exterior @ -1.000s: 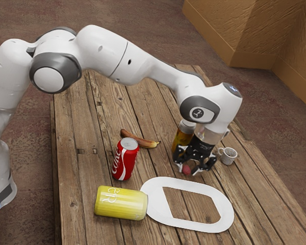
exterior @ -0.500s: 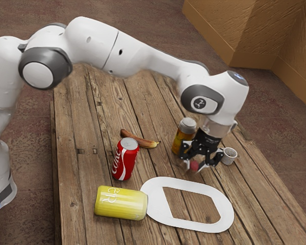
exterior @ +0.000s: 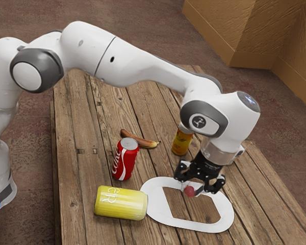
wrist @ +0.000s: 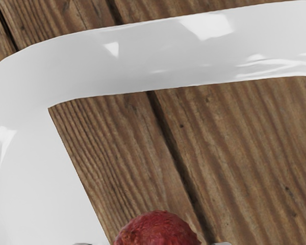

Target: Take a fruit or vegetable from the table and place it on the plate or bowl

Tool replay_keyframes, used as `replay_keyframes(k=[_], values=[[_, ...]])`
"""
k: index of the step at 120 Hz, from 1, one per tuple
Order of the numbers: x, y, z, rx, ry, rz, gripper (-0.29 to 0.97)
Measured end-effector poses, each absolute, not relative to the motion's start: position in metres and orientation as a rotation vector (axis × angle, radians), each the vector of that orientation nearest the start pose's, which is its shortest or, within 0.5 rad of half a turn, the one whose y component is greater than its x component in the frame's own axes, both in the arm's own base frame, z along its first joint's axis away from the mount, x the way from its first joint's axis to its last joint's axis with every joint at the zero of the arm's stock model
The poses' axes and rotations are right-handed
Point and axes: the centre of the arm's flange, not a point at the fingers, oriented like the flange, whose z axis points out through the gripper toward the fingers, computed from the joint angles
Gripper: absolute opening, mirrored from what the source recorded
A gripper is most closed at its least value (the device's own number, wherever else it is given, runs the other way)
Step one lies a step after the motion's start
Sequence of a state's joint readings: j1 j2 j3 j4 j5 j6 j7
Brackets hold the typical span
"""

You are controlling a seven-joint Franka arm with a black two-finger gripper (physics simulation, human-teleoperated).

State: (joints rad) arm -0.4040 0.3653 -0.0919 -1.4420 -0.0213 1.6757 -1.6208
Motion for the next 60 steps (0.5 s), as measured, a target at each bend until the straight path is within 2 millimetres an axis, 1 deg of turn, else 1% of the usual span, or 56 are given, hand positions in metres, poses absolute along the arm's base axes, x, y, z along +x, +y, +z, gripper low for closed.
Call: replay_keyframes(k=[10,22,26,33,38,41,47,50,53,57,60], values=[[0.581,-0.305,0.47,-2.562,-1.649,0.174,0.48],[0.58,-0.305,0.473,-2.557,-1.658,0.171,0.58],[0.581,-0.303,0.476,-2.559,-1.664,0.163,0.6],[0.581,-0.295,0.495,-2.575,-1.654,0.101,0.63],[0.579,-0.282,0.52,-2.593,-1.632,0.024,0.64],[0.582,-0.267,0.541,-2.6,-1.629,-0.031,0.65],[0.593,-0.211,0.598,-2.598,-1.63,-0.18,0.66],[0.591,-0.187,0.622,-2.598,-1.597,-0.251,0.66],[0.585,-0.166,0.648,-2.603,-1.546,-0.324,0.67],[0.577,-0.14,0.675,-2.605,-1.481,-0.389,0.67],[0.573,-0.121,0.686,-2.605,-1.442,-0.405,0.67]])
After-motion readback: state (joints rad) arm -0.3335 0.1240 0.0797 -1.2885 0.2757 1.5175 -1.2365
